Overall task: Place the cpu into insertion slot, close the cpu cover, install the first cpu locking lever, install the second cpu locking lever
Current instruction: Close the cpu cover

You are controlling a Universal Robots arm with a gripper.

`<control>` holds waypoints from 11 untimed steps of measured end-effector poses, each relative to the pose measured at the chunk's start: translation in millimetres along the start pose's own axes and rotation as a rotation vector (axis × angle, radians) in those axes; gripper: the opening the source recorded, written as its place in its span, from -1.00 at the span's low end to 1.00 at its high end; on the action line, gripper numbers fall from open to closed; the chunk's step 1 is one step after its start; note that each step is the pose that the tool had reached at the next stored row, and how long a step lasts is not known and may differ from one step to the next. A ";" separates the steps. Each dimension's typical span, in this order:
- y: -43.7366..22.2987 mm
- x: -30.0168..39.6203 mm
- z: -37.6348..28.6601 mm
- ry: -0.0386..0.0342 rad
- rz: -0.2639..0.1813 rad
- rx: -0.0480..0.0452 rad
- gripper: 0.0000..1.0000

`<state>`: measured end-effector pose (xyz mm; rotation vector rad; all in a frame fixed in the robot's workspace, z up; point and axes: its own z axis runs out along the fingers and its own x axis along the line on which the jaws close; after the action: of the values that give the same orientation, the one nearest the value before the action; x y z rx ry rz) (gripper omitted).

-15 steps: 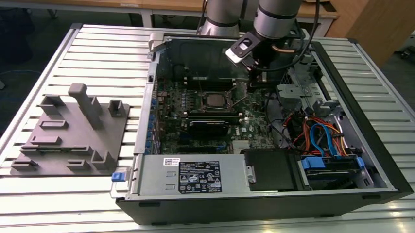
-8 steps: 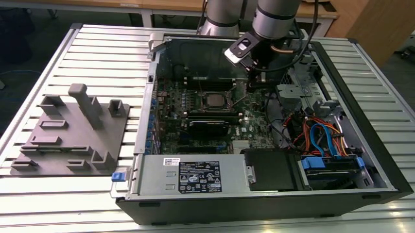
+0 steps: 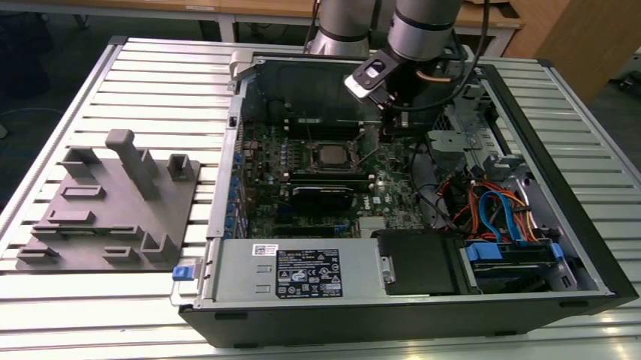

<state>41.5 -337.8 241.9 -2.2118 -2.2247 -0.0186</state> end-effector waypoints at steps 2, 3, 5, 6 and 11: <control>-0.5 0.0 0.1 0.0000 0.000 0.0000 -0.80; -0.8 0.0 0.1 0.0000 0.000 0.0000 -0.80; -1.5 0.0 0.2 -0.0001 0.000 0.0000 -0.80; -1.8 0.0 0.3 0.0000 0.000 0.0000 -0.80; -3.8 0.0 0.6 -0.0001 0.000 0.0000 -0.80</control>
<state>37.7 -337.8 241.3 -2.2118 -2.2248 -0.0185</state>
